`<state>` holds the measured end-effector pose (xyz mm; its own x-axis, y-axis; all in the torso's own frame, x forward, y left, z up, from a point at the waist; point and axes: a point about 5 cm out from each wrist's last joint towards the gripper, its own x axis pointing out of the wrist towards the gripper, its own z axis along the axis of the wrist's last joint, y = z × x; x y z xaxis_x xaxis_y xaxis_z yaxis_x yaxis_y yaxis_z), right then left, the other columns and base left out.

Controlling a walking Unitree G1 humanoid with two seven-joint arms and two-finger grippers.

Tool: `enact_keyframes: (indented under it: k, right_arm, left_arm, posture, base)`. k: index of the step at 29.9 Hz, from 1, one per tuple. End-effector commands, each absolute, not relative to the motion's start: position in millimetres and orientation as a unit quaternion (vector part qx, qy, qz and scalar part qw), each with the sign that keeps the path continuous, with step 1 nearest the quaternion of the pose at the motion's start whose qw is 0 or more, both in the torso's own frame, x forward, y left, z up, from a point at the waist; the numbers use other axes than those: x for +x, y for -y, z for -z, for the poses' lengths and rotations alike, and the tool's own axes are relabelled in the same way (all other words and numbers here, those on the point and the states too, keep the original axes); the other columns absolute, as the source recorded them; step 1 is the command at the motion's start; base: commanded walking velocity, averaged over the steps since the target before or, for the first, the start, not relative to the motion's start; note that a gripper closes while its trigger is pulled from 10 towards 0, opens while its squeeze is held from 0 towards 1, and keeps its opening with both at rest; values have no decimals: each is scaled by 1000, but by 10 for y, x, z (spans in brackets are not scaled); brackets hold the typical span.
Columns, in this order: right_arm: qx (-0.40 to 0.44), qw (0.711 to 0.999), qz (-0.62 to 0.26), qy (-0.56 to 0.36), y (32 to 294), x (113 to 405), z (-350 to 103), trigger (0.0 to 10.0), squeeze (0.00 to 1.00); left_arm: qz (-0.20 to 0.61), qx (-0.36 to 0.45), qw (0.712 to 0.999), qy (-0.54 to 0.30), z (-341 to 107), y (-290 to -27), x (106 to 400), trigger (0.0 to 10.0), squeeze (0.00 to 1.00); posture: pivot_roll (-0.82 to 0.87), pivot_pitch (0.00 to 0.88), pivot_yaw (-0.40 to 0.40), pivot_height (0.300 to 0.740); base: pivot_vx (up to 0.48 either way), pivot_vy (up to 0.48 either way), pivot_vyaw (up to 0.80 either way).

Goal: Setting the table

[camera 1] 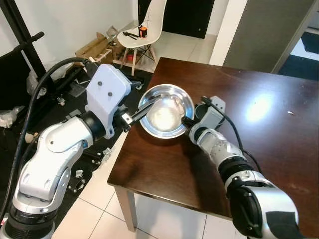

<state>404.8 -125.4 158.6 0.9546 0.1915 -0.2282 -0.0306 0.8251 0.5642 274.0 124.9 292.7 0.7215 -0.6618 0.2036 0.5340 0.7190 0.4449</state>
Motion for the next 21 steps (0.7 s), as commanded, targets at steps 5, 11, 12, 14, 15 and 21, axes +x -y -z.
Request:
enact_keyframes:
  k: [5, 11, 12, 14, 15, 21]
  right_arm:
    - [303, 942, -67, -130, 1218, 4069, -1638, 10000, 220]
    - [304, 940, -93, -128, 1160, 4071, -1660, 10000, 1000]
    - [304, 940, -92, -126, 1169, 4075, -1670, 10000, 1000]
    - [303, 940, -91, -125, 1176, 4077, -1674, 10000, 1000]
    - [302, 941, -86, -124, 1198, 4082, -1679, 10000, 1000]
    - [299, 943, -81, -120, 1227, 4089, -1693, 10000, 71]
  left_arm:
    - [339, 180, 906, 178, -2949, -1198, 2720, 10000, 0]
    - [341, 178, 906, 177, -2944, -1181, 2720, 10000, 0]
    - [342, 177, 906, 176, -2940, -1178, 2718, 10000, 0]
    - [342, 176, 906, 176, -2937, -1178, 2717, 10000, 0]
    - [342, 176, 906, 175, -2934, -1176, 2717, 10000, 0]
    - [344, 174, 906, 175, -2930, -1169, 2722, 10000, 0]
  posture:
    - [153, 98, 75, 740]
    - [151, 92, 75, 740]
    - [149, 89, 74, 740]
    - [148, 88, 75, 740]
    - [146, 85, 75, 740]
    - [136, 78, 77, 740]
  base:
    - [0, 0, 0]
    - [0, 0, 0]
    - [0, 0, 0]
    - [0, 0, 0]
    - [0, 0, 0]
    - [0, 0, 0]
